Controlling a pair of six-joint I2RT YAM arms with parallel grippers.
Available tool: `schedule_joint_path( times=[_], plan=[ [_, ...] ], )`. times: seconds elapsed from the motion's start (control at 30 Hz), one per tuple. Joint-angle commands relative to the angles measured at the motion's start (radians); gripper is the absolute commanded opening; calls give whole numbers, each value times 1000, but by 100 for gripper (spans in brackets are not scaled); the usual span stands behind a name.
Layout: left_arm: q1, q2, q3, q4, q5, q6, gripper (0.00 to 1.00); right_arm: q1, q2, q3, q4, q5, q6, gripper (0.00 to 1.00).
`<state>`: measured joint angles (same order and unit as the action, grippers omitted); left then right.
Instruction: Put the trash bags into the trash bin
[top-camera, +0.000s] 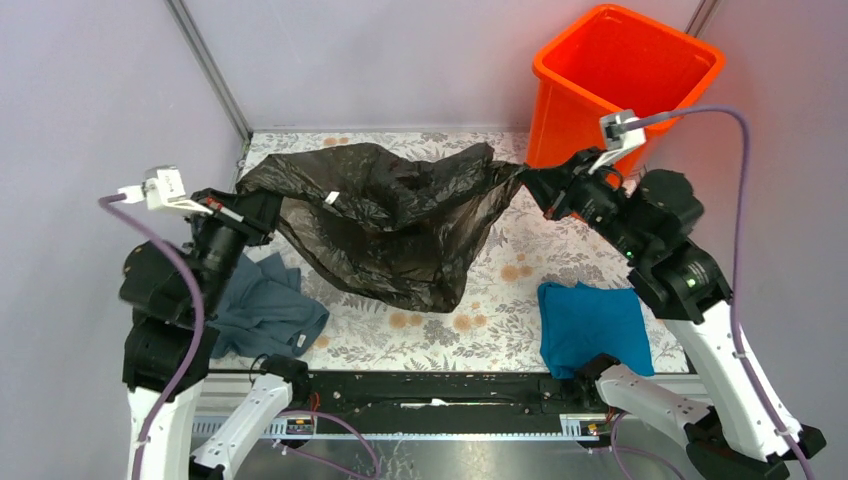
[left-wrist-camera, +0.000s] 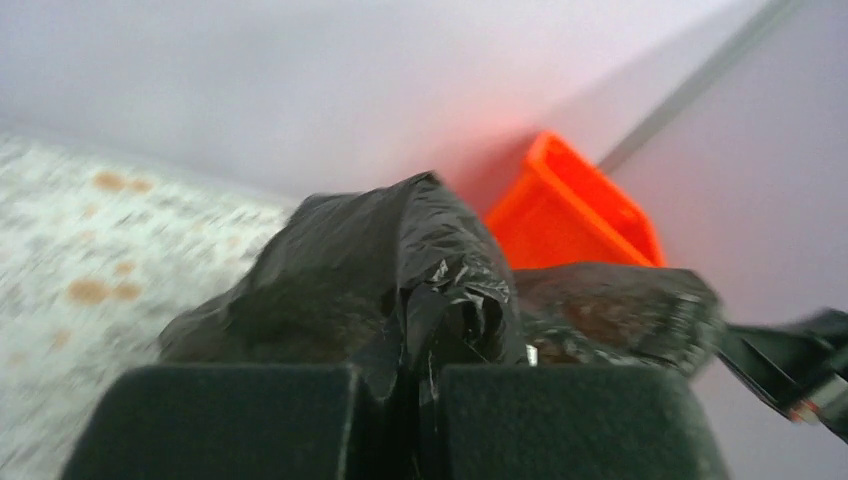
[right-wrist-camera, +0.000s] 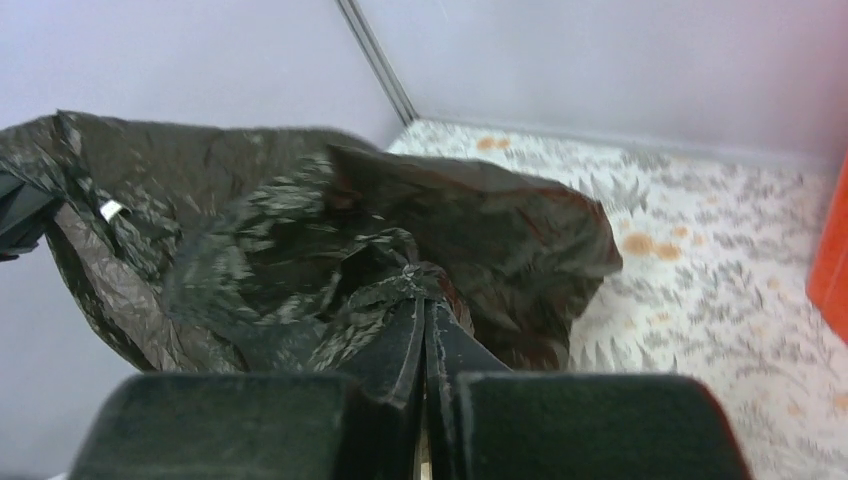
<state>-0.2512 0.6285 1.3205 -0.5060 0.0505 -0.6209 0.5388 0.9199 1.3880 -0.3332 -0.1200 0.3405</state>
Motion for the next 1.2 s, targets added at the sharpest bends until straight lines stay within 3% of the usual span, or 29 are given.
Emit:
schedule_joint_path(
  times=[0.0, 0.1, 0.27, 0.33, 0.53, 0.8, 0.97, 1.17],
  plan=[
    [4, 46, -58, -132, -210, -13, 0, 5, 44, -29, -50, 3, -3, 0],
    [4, 73, -36, -26, -78, -10, 0, 5, 78, 24, -49, -95, -11, 0],
    [3, 227, -24, 290, 426, -165, 0, 8, 174, 42, 43, -364, 55, 0],
    [-20, 282, -51, 422, 552, -258, 0, 34, 214, 45, 90, -391, 81, 0],
    [-270, 416, -4, 384, 428, -219, 0, 203, 348, 130, 174, -330, 116, 0],
    [-303, 414, -134, 490, 332, -342, 0, 225, 319, -5, 387, -328, 205, 1],
    [-303, 426, -155, 541, 333, -390, 0, 225, 277, -114, 487, -289, 232, 13],
    [-303, 419, -154, 542, 300, -402, 0, 232, 208, -213, 511, -206, 181, 52]
  ],
)
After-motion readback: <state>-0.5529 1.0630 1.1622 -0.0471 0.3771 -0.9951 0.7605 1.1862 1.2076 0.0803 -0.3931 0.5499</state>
